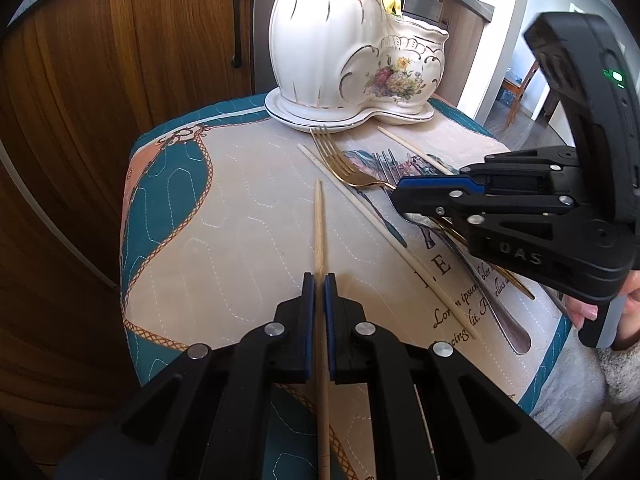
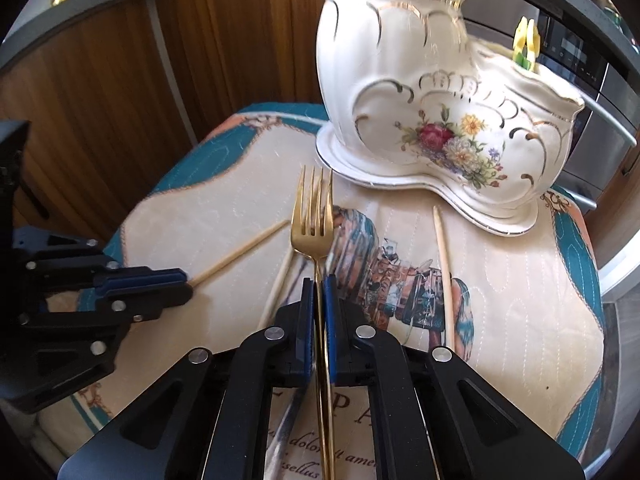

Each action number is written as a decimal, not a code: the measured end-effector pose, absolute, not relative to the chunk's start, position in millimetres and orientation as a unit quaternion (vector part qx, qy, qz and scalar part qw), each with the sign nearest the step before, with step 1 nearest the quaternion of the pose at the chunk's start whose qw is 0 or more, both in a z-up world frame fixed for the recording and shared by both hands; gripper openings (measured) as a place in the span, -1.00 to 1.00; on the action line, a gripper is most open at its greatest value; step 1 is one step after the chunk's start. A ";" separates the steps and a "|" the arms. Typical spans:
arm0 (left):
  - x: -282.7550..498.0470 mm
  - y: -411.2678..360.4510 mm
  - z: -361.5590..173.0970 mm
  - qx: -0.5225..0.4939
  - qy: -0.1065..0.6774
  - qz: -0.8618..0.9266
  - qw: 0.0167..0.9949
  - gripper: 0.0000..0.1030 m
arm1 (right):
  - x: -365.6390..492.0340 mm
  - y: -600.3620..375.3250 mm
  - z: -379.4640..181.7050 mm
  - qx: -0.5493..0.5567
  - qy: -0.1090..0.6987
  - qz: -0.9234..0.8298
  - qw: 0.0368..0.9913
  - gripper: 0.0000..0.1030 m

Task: Organize utensils
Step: 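Lift the chopstick and gold fork up over the ceramic holder with both tools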

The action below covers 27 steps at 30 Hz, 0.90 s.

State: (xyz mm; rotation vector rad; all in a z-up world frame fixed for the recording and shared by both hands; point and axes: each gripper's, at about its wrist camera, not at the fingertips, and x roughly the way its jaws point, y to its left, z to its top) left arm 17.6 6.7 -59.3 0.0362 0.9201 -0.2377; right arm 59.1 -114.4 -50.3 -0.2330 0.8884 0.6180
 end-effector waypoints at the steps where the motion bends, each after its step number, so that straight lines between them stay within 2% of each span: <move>1: 17.5 7.3 -59.1 0.016 0.442 -0.114 0.889 -0.91 | 56.6 -116.1 -47.7 -0.105 0.415 0.296 0.854 -0.87; 16: 3.8 17.3 -14.9 -0.008 0.366 -0.119 0.923 -0.91 | 16.2 -161.5 3.5 -0.026 0.260 0.335 0.905 -0.87; 27: -5.3 20.9 41.5 -0.035 0.236 -0.140 0.961 -0.91 | 6.3 -201.3 55.3 0.023 0.149 0.297 0.943 -0.87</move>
